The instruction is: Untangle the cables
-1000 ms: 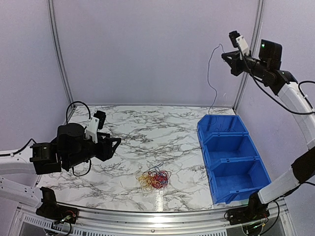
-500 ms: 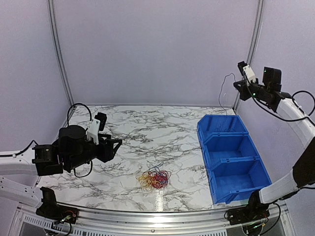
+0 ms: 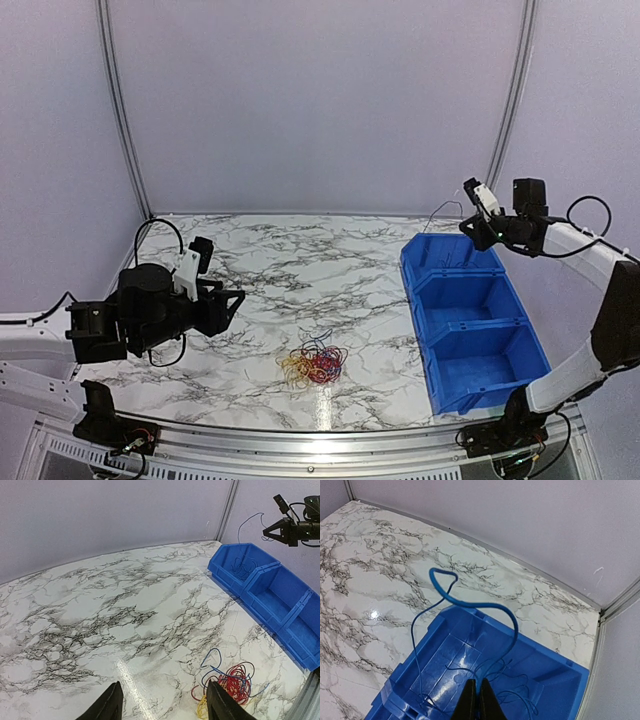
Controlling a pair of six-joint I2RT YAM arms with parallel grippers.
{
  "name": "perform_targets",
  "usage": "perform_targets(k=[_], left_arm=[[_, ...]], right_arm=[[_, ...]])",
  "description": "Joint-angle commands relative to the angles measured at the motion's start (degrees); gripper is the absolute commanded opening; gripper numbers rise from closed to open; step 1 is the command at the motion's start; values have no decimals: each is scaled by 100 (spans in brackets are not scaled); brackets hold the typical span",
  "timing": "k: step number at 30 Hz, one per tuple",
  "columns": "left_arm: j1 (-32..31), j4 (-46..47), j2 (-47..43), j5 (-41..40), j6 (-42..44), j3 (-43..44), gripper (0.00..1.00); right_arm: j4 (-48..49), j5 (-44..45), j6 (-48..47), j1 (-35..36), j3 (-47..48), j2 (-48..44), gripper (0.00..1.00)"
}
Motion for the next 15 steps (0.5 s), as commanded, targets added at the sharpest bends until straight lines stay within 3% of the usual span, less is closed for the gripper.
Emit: perform_targets(k=[1,9,15], left_arm=[[28,240,-35,-32,-40,-107,59],[28,360,46,-24,-64,-204,59],[28,405,199,29,-68,-178,59]], right_arm=[[-7,-57,-111,-23,-228,14,5],[-60,205,-204,-43,-463,171,10],[-389,364,-159,-84,-260,170,37]])
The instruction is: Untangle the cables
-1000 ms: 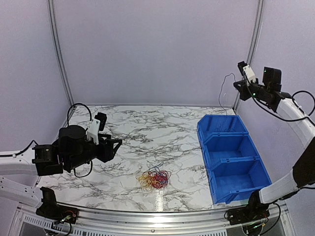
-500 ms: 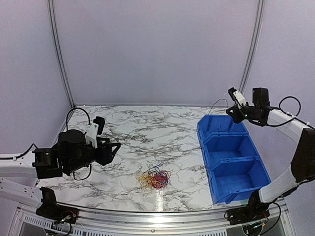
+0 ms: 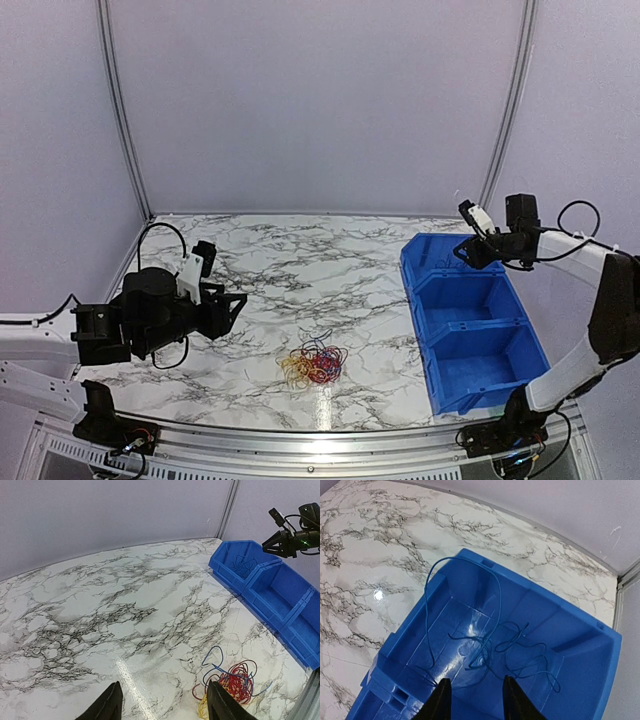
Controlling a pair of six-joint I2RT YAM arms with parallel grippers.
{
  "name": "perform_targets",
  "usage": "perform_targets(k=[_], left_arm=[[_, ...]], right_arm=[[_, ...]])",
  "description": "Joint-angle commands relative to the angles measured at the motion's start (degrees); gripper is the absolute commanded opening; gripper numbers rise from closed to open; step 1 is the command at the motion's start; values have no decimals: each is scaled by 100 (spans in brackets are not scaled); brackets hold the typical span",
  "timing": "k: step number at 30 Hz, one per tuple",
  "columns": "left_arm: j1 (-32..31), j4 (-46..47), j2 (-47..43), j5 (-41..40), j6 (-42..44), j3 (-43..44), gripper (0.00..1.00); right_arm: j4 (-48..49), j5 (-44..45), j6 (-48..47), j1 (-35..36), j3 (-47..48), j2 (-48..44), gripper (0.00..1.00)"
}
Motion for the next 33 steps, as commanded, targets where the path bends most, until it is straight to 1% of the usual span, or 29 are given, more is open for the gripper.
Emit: perform_targets(k=[1,5,10,12,13,14,16,18,20,23,25,27,30,32,33], left_arm=[[28,198,116,29,-40,-39,59],[28,266,197,29,-26,-77,60],[28,415,565,160,-87,-46,62],[28,416,825,287,-142,63,62],[28,422,973,387,-213,120,62],[28,439,1115,501,-302,182,62],[28,458,1458,771,-470,328,62],[28,459,1800,1070,-646,467,62],[28,460,2096,1368,-816,580,61],[22,505,2405,1799,-958,669,56],[20,579,2552,1983,-1103,673,56],[20,723,2645,2115,-1303,671,56],[11,964,2840,2180,-1479,721,56],[2,1004,2990,2137,-1546,834,56],[2,1005,3051,2128,-1595,878,56]], right_arm=[[-302,224,15,-49,240,-147,39],[-470,227,76,-49,165,-632,43],[-423,-387,93,54,-80,-1365,43],[-423,-418,21,225,-137,-1560,43],[-409,-371,-1,522,-162,-1632,43],[-388,-388,-43,662,-188,-1673,42],[-431,-675,-214,978,-213,-1683,42],[-618,-1037,-405,1361,-168,-1559,41],[-966,-1258,-710,1887,-87,-1374,41],[-1327,-1175,-1168,2766,-65,-1117,41],[-1265,-1008,-1248,3255,-126,-951,40],[-1153,-1058,-1091,3541,-58,-652,39],[-1300,-1374,-1001,3818,307,27,38],[-1295,-1158,-1173,4077,462,387,37],[-1143,-962,-1238,4206,470,507,37]])
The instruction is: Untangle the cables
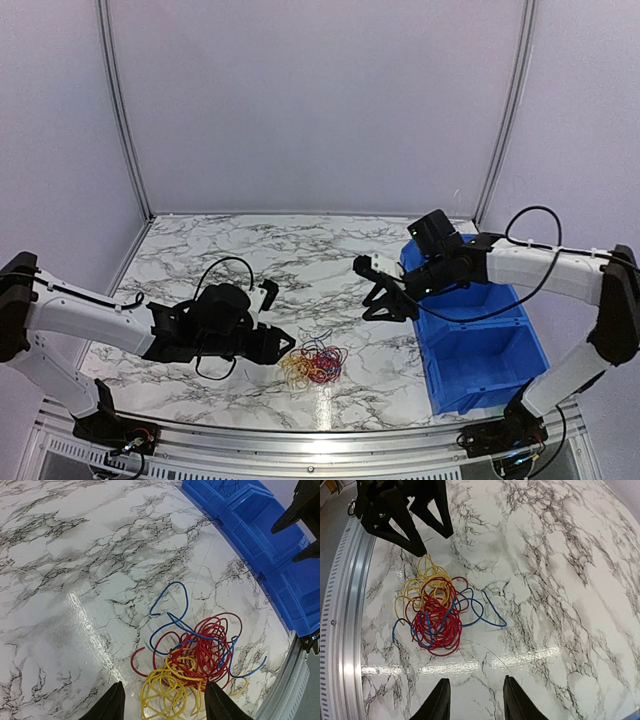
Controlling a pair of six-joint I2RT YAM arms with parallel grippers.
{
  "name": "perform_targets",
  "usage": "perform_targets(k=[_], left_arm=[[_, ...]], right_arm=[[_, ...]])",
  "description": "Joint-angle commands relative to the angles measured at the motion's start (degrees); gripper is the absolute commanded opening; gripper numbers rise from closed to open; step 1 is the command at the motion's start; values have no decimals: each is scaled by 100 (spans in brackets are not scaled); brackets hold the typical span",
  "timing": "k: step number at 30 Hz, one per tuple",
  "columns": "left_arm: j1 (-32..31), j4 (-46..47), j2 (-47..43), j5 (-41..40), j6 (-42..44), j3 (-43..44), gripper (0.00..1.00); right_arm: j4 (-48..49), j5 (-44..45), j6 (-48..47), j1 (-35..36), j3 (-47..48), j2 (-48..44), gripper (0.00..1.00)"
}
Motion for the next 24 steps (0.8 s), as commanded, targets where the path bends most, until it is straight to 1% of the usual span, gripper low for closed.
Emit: perform_targets(k=[1,4,6,10,12,15,19,22,23,24], left_arm=[[4,360,254,170,-358,333,56],[3,373,263,208,-430,348,56],[4,373,205,92,-476,276,56],[40,372,-143,-583,-666,-92,58],[69,373,-332,-776,-683,-243,59],[83,372,-499,-811,-685,-344,59],[83,373,-590,-884,-712,-452,59],[84,377,-600,-883,-755,-491,59],[83,381,-600,-872,-772,-504,59],[83,394,-588,-858,-787,-510,59]], right_arm=[[142,388,-341,485,372,597,37],[476,1034,-663,763,440,893,39],[703,1356,-911,889,456,1056,41],[1321,2251,-1431,1248,279,1265,43],[1554,2532,-1562,1384,242,1374,44],[1721,2761,-1598,1543,303,1588,44],[2011,3311,-1895,1842,235,1836,44],[2069,3439,-1930,1936,271,2000,42],[2076,3443,-1904,1935,296,2041,39],[2098,3455,-1886,1940,309,2064,35]])
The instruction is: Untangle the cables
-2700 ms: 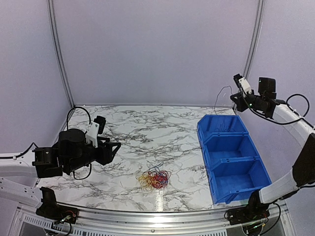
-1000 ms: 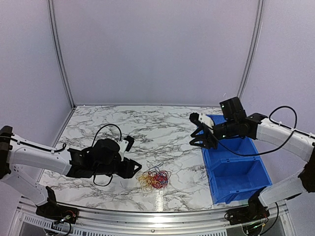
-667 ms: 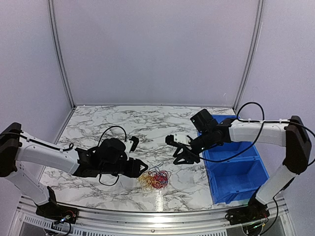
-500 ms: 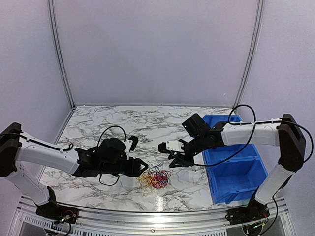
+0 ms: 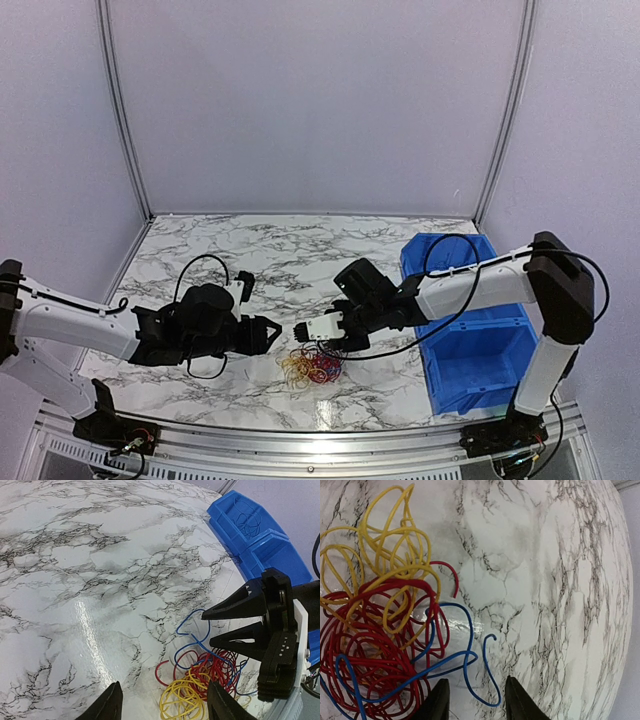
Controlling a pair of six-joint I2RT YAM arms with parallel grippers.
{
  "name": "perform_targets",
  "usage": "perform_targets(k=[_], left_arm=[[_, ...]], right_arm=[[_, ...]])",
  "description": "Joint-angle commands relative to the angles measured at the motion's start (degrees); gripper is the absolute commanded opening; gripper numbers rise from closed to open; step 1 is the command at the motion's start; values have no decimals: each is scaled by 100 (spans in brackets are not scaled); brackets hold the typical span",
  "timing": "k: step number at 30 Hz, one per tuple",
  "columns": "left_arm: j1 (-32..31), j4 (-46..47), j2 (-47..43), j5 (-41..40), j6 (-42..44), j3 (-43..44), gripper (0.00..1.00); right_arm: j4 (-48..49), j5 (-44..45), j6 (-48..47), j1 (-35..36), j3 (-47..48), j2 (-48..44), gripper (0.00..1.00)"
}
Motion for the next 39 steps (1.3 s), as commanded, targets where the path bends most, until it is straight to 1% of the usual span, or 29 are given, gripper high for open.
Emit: perform_targets(k=[1,5,7,8,14,18,21,24,33,37,39], left_arm=[[29,133,-47,-65,-95,-87,60],[10,538,116,346,36,-108,59],[-66,906,99,434,179,-196,60],[-90,1070,88,445,245,-248,60],[-112,1674,122,742,507,-285,60],[-220,2341,222,883,578,-372,60],[-339,2879,253,778,667,-433,61],[-358,3210,338,544,642,-417,62],[-358,3325,844,-396,325,-49,61],[-358,3362,982,-539,264,-5,57],[-358,3375,992,-588,248,-28,56]], right_arm=[[325,414,-83,79,116,125,30],[306,454,19,80,156,-63,10],[297,445,88,80,176,-303,2],[222,394,158,80,215,-414,0],[-548,-22,480,80,731,-882,0],[-831,-188,799,80,1000,-1025,0],[-991,-304,907,79,1145,-1032,0],[-1052,-331,974,76,1227,-1015,0],[-1200,-515,1287,80,1389,-1009,0],[-1163,-533,1335,80,1299,-1039,0],[-1132,-513,1357,79,1243,-1081,0]])
